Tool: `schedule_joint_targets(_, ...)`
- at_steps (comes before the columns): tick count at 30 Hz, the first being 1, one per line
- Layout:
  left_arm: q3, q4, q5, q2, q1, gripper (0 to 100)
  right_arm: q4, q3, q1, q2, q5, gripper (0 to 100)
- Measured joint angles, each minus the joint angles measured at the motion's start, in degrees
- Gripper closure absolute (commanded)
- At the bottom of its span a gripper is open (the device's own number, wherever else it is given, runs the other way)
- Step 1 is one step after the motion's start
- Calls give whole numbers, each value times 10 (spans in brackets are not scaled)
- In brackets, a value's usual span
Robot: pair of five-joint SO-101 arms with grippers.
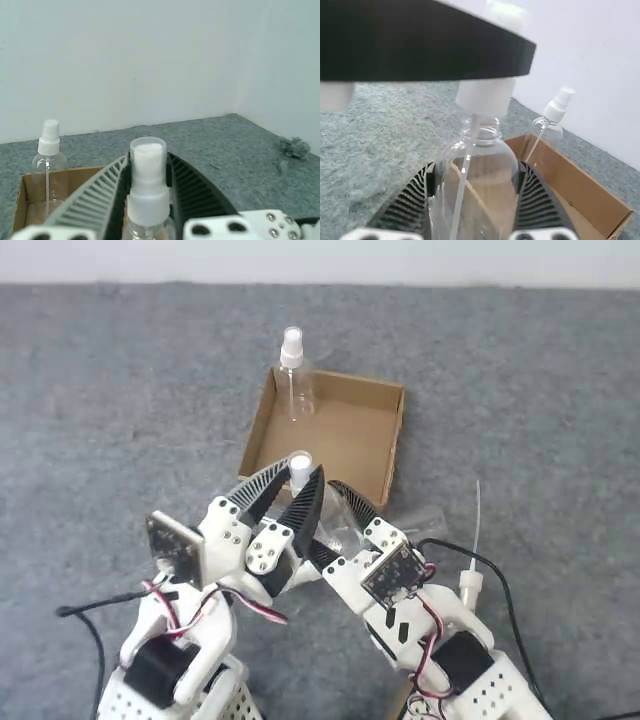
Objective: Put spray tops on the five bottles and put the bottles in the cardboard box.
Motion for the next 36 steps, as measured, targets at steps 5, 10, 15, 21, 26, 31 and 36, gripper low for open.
schedule_joint_targets(5,0,0,0,-4,0,847,0,0,0,0,0,990)
schedule_joint_targets(10,-3,25,0,-4,0,841,0,0,2,0,0,990)
schedule_joint_targets(15,-30,64,0,-7,0,841,0,0,2,0,0,990)
schedule_joint_targets(21,-47,66,17,-3,-52,840,0,0,2,0,0,990)
schedule_joint_targets(26,-72,66,47,-7,-102,840,0,0,1,0,0,990)
schedule_joint_targets(31,-75,66,57,-7,-113,844,0,0,2,0,0,990)
schedule_joint_targets(36,-75,66,59,-7,-135,844,0,0,2,0,0,990)
